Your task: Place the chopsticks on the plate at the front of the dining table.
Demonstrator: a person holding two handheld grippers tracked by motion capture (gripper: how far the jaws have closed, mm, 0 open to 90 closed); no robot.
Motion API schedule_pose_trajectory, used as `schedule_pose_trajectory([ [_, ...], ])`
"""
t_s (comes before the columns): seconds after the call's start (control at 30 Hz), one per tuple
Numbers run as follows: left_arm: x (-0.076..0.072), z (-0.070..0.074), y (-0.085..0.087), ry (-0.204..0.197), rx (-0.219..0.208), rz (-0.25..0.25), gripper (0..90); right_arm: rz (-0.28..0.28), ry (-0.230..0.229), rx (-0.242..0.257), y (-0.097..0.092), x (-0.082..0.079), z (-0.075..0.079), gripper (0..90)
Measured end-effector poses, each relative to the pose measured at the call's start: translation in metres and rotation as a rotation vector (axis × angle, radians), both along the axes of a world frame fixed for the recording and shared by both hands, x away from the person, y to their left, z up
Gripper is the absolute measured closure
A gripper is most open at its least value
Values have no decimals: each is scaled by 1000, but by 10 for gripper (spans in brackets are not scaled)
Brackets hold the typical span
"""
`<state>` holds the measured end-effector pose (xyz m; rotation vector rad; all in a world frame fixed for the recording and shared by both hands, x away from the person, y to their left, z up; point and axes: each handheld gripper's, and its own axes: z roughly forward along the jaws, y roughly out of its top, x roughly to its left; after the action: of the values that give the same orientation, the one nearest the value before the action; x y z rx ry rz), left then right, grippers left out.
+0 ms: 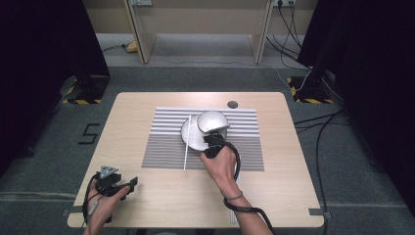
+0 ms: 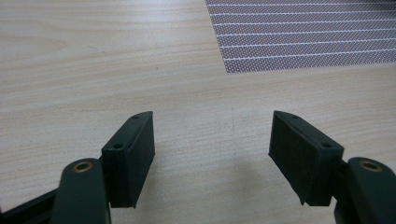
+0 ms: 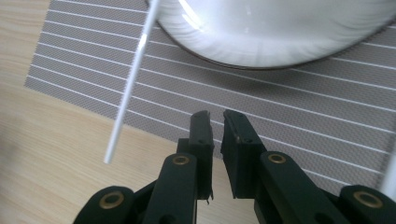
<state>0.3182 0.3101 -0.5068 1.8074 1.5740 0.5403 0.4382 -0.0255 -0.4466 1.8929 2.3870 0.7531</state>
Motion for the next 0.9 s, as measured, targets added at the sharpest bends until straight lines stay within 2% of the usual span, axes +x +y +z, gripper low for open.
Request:
schedule_pose_trajectory([
  [0.33, 0, 0, 0, 2, 4, -1, 308, -58, -4, -9, -33, -5, 4, 820],
  [0.6, 0, -1, -1, 2, 2, 2, 308, -97, 11, -26, -55, -11, 7, 820],
  [0.9, 0, -1, -2, 3, 3, 3, 308, -149, 25, -43, -85, -17, 3, 823],
])
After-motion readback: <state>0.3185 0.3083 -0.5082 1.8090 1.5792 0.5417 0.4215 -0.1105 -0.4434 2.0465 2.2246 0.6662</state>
